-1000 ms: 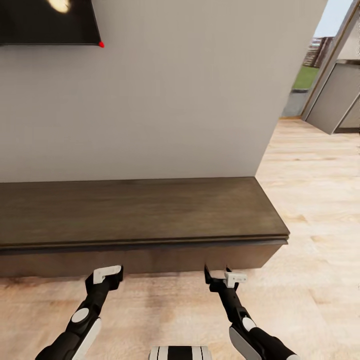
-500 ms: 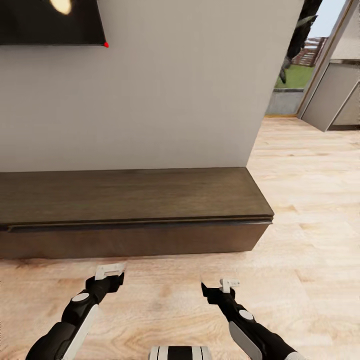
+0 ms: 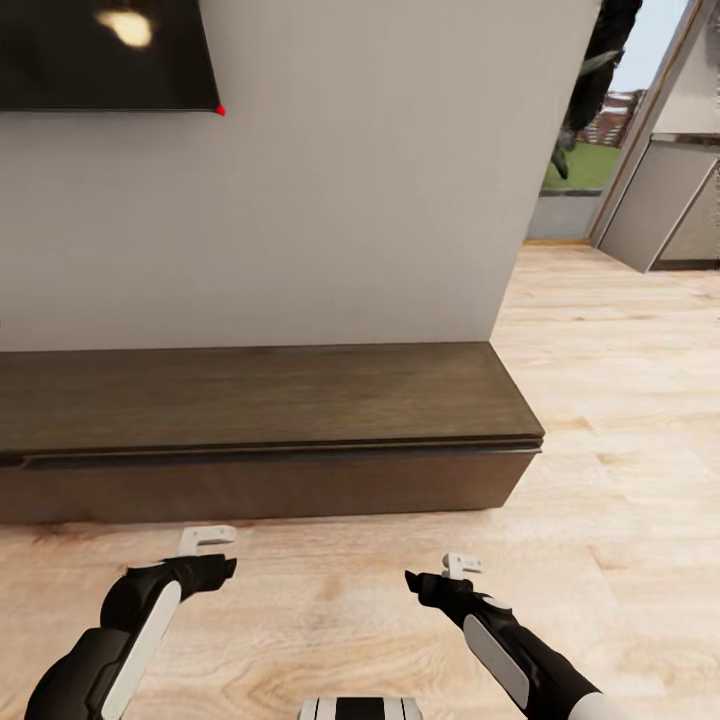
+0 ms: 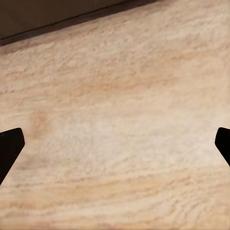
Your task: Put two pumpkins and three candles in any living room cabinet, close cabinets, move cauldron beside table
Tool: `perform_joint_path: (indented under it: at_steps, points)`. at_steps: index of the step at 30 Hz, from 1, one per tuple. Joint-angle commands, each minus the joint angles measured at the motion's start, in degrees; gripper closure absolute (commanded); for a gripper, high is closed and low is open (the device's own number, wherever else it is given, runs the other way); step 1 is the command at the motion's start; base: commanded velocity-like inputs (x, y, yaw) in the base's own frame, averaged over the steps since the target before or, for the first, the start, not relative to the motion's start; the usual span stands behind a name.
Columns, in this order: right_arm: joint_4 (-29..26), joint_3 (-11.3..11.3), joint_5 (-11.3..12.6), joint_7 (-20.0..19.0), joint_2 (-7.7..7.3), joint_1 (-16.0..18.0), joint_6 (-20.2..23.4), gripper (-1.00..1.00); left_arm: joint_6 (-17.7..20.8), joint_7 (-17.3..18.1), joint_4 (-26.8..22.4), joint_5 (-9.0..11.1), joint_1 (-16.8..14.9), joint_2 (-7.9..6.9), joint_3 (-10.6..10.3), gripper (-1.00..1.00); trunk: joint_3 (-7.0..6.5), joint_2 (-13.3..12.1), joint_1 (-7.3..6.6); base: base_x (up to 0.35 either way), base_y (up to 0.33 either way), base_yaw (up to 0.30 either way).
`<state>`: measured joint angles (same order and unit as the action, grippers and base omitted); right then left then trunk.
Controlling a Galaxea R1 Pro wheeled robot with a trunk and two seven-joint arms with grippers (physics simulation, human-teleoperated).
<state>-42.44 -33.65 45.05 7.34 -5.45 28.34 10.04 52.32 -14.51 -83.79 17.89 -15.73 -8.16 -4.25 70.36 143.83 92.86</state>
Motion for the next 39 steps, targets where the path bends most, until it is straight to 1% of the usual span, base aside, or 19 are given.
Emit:
perform_joint_path:
  at_steps: [1,2,7,12,23,28,32,39]
  points:
    - [-0.15,-0.36,0.48,0.52,-0.08,0.05,0.14,-1.00,0.79,-0.63,-0.09,0.58,-0.08,-0.04,-0.08,-1.00,-0.18,0.00,-0.03,0.000,0.000,0.000]
    - [-0.14,-0.40,0.48,0.50,-0.08,0.05,-0.11,-1.00,2.40,-0.77,-0.16,0.53,-0.21,-0.01,-0.03,-1.00,-0.40,-0.01,-0.06,0.000,0.000,0.000]
    - [-0.08,-0.44,0.37,0.57,-0.07,0.05,0.06,-1.00,4.09,-0.97,-0.22,0.37,-0.33,0.25,0.02,-1.00,-1.51,-0.08,-0.19,0.000,0.000,0.000]
    - [-0.01,-0.38,0.40,0.57,-0.07,0.05,-0.18,-1.00,4.43,-1.04,-0.24,0.43,-0.35,0.45,0.03,-1.00,-2.62,-0.14,-0.32,-0.034,0.000,0.000]
    - [0.32,-0.38,0.47,0.56,-0.08,0.05,-0.42,-1.00,4.46,-1.05,-0.24,0.41,-0.35,0.43,0.08,-1.00,-5.06,-0.29,-0.60,-0.279,0.000,0.000]
    - [0.34,-0.36,0.43,0.63,-0.02,0.05,-0.13,-1.00,4.46,-1.05,-0.24,0.44,-0.35,0.43,0.11,-1.00,-6.16,-0.36,-0.73,-0.112,0.000,0.003]
    - [0.34,-0.36,0.20,0.78,0.25,0.05,0.30,-1.00,4.46,-1.05,-0.24,0.44,-0.35,0.40,0.12,-1.00,-7.05,-0.41,-0.83,-0.018,0.000,0.161]
    - [0.39,-0.36,0.07,0.90,0.40,0.05,0.41,-1.00,4.49,-1.05,-0.24,0.51,-0.35,0.28,0.11,-1.00,-8.60,-0.50,-1.01,-0.002,0.000,0.267]
